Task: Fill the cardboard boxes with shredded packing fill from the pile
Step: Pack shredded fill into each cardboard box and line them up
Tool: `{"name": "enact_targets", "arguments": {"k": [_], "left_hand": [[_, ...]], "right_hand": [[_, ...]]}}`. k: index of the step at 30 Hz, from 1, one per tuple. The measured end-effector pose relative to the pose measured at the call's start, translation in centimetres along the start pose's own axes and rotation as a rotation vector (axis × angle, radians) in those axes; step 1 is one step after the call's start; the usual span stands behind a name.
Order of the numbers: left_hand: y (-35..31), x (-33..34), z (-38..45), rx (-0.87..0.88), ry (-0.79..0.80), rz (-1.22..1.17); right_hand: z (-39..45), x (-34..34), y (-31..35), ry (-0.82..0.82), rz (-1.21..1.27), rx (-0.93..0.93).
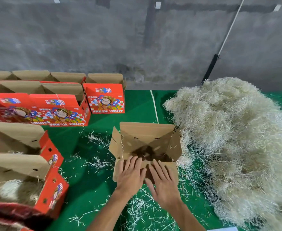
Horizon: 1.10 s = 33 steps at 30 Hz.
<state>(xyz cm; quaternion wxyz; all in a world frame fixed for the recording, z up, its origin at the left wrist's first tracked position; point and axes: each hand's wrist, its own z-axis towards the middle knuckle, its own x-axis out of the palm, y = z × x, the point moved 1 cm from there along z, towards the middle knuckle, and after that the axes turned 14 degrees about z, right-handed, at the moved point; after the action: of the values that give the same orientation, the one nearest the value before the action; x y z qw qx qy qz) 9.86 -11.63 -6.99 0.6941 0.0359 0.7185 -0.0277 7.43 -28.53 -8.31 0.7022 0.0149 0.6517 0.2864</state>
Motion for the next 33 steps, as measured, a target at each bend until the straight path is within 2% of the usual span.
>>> {"name": "enact_targets", "arguments": {"k": [3,6,11,15,19,23,26,28,30,33], "left_hand": [[0.5,-0.1,1.7,0.097,0.015,-0.045],[1.1,0.0,3.2,0.144,0.025,-0.046],[0.8,-0.2,4.9,0.141,-0.001,-0.032],[1.3,0.2,4.7,0.147,0.011,-0.083],[1.4,1.2,3.6,0.135,0.052,-0.148],[-0.3,0.4,3.8,0.150,0.059,-0.124],[-2.5,-0.5,4.6,0.196,0.049,-0.173],[-4.0,-0.3,4.6,0.224,0.049,-0.174],[-4.8,0.2,4.5,0.196,0.035,-0.173],[-5.0,0.6,4.3,0.159,0.052,-0.184]], "right_hand": [[1.9,-1.4,-2.3,0.113,-0.013,0.114],[3.4,-2.5,-4.1,0.205,-0.116,0.123],[4.6,-3.1,-4.1,0.142,-0.139,0.129],[5.2,-3.9,-4.6,0.219,-0.126,0.088],[3.9,-4.2,-5.6,-0.002,-0.097,-0.044],[3.0,-4.9,-7.8,-0.211,-0.077,0.030],[3.9,-5.8,-8.6,-0.165,-0.122,0.154],[4.1,-5.6,-8.8,-0.056,-0.091,0.277],[4.4,-4.8,-9.5,-0.016,0.058,0.410],[4.9,-3.3,-9.1,0.205,0.313,0.465]]}}
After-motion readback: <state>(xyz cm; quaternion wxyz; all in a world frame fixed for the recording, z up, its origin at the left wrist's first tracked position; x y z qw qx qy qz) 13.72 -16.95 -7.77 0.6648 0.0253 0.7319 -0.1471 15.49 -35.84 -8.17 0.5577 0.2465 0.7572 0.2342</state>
